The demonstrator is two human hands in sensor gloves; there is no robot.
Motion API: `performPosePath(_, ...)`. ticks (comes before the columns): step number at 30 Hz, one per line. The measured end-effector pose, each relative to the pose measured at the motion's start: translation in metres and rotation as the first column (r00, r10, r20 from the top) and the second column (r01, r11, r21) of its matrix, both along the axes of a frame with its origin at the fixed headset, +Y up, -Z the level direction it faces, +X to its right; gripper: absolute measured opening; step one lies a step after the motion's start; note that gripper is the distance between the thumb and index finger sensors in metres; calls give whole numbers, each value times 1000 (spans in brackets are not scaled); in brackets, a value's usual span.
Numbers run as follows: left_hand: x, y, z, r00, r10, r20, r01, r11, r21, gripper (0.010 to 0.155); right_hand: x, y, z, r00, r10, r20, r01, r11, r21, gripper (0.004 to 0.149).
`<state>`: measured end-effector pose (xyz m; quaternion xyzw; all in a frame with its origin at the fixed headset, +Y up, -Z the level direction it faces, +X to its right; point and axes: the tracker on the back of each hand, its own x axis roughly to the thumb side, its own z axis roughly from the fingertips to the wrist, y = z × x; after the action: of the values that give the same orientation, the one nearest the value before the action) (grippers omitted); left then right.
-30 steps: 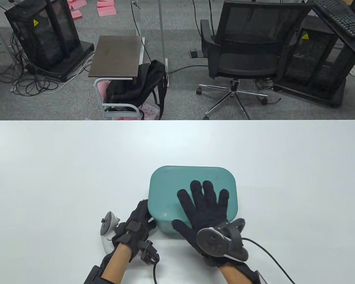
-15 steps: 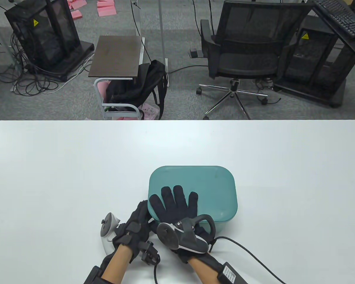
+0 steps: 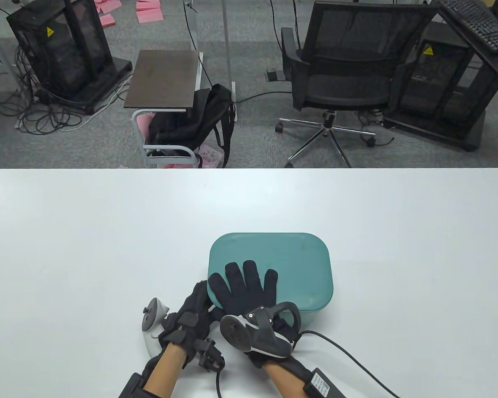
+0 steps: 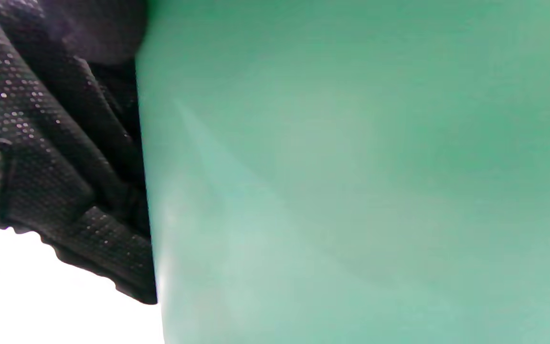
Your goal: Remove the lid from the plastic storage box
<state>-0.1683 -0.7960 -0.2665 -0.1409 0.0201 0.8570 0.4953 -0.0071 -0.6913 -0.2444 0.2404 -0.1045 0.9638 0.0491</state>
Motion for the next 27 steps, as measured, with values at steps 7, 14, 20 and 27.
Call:
performPosePath(7, 0, 0, -1, 1000, -3, 7, 3, 1000, -1, 57, 3, 1, -1, 1000, -17, -16, 17, 1000, -11, 64)
performPosePath(14, 1, 0, 0, 1000, -10, 1, 10, 1000, -10, 55, 9, 10, -2, 999, -41, -32, 39, 998, -45, 64)
performPosePath(20, 2, -1, 0, 1000, -7, 5, 7, 1000, -8, 55, 13, 20, 0, 997, -77, -31, 76, 997, -32, 66)
performPosePath(27, 3, -1, 0, 1000, -2, -1, 2, 1000, 8, 67, 20, 39, 5, 992, -123, -34, 123, 992, -6, 66)
